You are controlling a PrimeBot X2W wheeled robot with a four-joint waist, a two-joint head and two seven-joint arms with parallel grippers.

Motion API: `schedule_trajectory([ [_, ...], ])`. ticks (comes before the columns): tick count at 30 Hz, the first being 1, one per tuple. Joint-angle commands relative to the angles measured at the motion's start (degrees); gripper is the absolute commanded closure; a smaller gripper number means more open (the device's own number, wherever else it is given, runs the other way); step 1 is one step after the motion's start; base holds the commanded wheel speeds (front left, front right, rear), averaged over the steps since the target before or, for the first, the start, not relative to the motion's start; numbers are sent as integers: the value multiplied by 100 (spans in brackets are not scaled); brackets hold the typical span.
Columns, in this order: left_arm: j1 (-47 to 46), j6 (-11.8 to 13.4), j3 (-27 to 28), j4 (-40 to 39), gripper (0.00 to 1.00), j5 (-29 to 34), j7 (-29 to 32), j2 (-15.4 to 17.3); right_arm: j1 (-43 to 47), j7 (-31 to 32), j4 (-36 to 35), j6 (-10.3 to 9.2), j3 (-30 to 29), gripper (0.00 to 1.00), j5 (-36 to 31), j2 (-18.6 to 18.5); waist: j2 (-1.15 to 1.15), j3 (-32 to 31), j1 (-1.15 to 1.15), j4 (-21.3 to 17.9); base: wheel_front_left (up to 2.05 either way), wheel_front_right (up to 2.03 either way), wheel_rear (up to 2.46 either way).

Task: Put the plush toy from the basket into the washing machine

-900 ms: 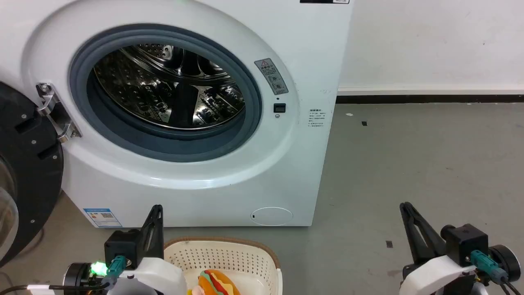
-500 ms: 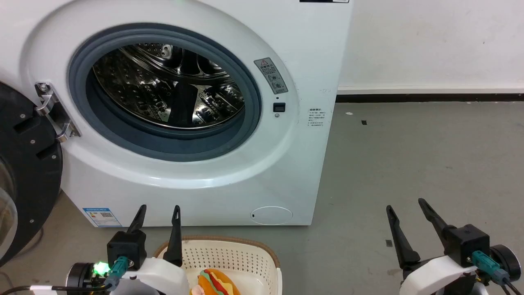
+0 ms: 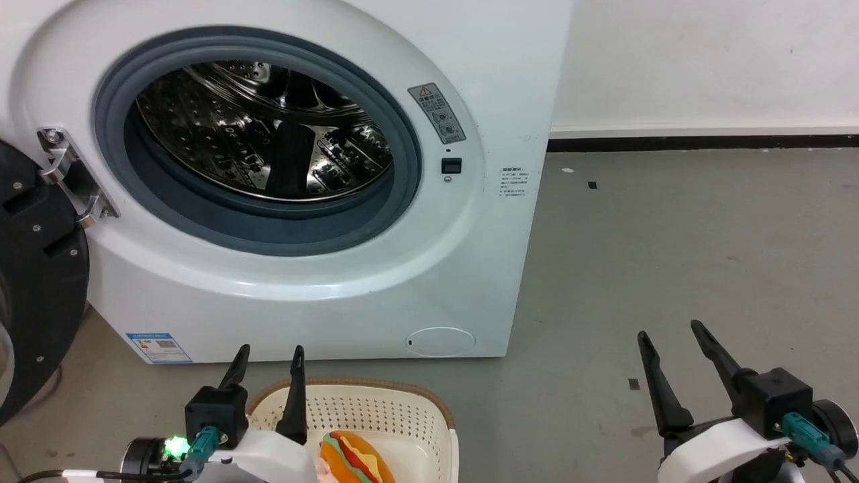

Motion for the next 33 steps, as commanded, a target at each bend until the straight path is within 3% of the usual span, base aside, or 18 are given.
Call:
schedule_trajectory([
  [1, -61, 22, -33, 64, 0, -55, -57, 1, -45, -60, -33, 1, -9, 0, 41, 0, 0, 35, 0, -16, 0, 0, 0],
  [17, -323, -33, -151, 681, 0, -93, -272, 26, -203, -275, -110, 1, -4, 0, 154, 0, 0, 547, 0, -196, 0, 0, 0],
  [33, -822, -125, -335, 1792, 0, -71, -476, 164, -411, -478, -269, 2, 40, 0, 302, -1, 0, 1246, 0, -432, 0, 0, 0],
])
